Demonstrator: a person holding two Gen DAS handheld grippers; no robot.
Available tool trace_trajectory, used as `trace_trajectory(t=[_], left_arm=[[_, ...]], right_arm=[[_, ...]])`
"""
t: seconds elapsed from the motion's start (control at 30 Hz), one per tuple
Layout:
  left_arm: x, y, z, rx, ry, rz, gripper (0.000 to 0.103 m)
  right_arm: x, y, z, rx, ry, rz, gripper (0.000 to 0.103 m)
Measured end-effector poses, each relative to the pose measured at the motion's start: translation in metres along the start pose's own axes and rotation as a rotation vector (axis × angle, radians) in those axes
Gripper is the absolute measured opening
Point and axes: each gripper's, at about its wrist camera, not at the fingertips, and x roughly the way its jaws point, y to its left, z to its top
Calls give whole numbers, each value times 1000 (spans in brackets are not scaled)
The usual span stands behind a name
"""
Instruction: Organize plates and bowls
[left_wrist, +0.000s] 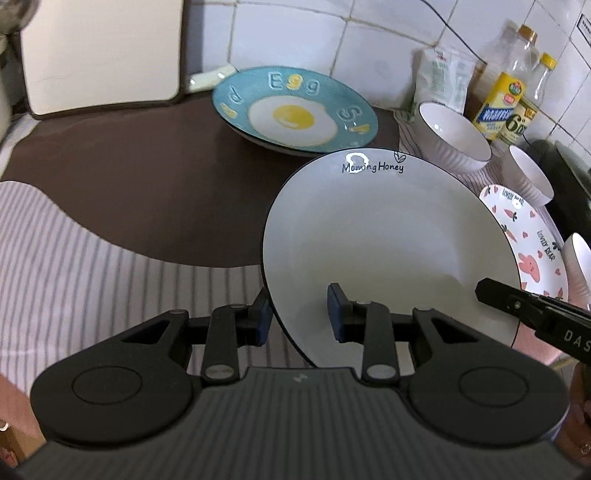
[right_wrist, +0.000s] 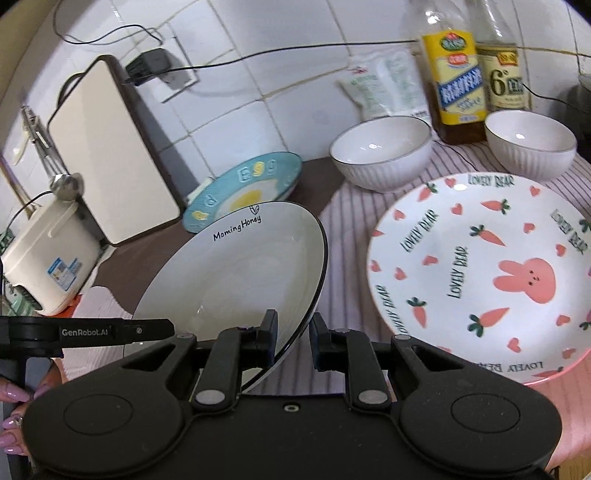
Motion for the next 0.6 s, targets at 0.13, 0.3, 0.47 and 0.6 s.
trace_trajectory(t=[0.13,0.3,0.47,0.6], left_arm=[[12,0,5,12,12,-1,29],[20,1,12,26,19,8,29],[25,1,17,39,21,22,29],[29,1,14,31,30,25,29]], right_arm=[[6,-2,-2,8,10,-13,23],[15,3,-4,-25,14,-38,24],[21,2,-4,-27,20,-45,24],[26,4,-3,-42,31,-68,23]])
